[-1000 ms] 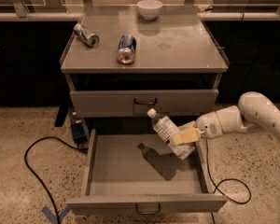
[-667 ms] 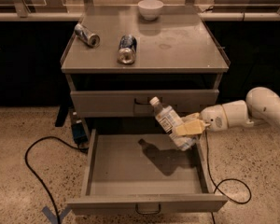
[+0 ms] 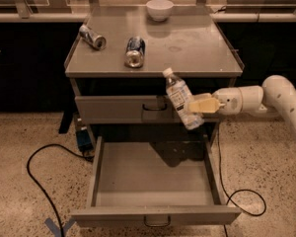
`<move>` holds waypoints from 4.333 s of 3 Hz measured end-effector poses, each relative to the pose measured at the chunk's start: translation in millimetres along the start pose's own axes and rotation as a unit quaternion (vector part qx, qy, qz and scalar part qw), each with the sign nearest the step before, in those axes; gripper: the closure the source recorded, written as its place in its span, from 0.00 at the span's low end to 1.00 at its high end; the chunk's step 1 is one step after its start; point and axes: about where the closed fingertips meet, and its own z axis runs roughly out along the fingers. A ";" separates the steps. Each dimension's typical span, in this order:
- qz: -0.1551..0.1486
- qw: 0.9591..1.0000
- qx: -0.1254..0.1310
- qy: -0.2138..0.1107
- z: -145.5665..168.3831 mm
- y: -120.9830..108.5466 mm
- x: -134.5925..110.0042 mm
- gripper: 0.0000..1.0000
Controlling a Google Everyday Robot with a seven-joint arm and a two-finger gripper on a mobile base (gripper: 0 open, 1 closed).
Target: Pick blue plastic bottle from middle drawer and place on counter
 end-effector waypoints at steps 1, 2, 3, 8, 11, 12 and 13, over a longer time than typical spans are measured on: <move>-0.029 0.999 0.018 -0.021 -19.9 -3.3 -31.2 1.00; -0.029 0.999 0.018 -0.021 -19.9 -3.3 -31.2 1.00; -0.020 0.999 0.019 -0.017 -18.6 -5.3 -41.5 1.00; -0.026 0.998 0.049 0.013 -7.9 46.4 -177.7 1.00; 0.086 0.982 0.166 -0.017 -42.6 5.9 -184.8 1.00; 0.086 0.982 0.166 -0.017 -42.6 5.8 -184.8 1.00; 0.097 0.981 0.165 -0.032 -42.6 -13.2 -188.6 1.00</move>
Offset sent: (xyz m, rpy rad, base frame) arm 0.0176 -0.0168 0.0276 0.0162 -0.0646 -0.0421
